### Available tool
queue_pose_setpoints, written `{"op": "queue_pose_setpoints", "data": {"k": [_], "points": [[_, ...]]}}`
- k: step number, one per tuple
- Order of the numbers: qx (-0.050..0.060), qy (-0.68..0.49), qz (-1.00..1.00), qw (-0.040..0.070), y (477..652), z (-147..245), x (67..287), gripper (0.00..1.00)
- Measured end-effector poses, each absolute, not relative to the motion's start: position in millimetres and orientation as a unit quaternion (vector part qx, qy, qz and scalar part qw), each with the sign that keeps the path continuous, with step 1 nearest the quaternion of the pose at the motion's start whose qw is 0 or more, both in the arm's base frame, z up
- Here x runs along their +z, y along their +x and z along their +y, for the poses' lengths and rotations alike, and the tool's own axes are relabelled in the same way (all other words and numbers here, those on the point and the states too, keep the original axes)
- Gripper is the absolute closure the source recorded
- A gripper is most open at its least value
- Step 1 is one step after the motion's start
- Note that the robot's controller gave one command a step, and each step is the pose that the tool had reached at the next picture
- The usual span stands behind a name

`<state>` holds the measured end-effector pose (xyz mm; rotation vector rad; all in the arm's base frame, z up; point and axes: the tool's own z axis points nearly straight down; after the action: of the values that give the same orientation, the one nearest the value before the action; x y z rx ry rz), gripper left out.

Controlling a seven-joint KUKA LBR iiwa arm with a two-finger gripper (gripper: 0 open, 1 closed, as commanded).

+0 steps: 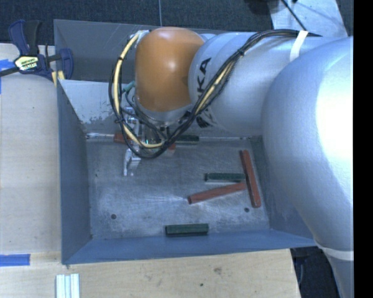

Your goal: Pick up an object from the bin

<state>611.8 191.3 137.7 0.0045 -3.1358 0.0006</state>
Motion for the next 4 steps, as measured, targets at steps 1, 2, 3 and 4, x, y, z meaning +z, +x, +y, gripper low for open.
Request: {"op": "queue_pose_setpoints", "data": {"k": [1,2,3,4], "points": [[-0.001,0.0,-1.0,-0.001,614.1,190.8,142.2,0.0],[-0.002,-0.001,-1.0,-0.004,616.0,154.3,90.9,0.0],[-0.002,-0.001,-1.0,-0.007,617.9,145.2,80.7,1.0],[-0.002,-0.001,-1.0,-0.007,617.9,145.2,80.7,1.0]]}}
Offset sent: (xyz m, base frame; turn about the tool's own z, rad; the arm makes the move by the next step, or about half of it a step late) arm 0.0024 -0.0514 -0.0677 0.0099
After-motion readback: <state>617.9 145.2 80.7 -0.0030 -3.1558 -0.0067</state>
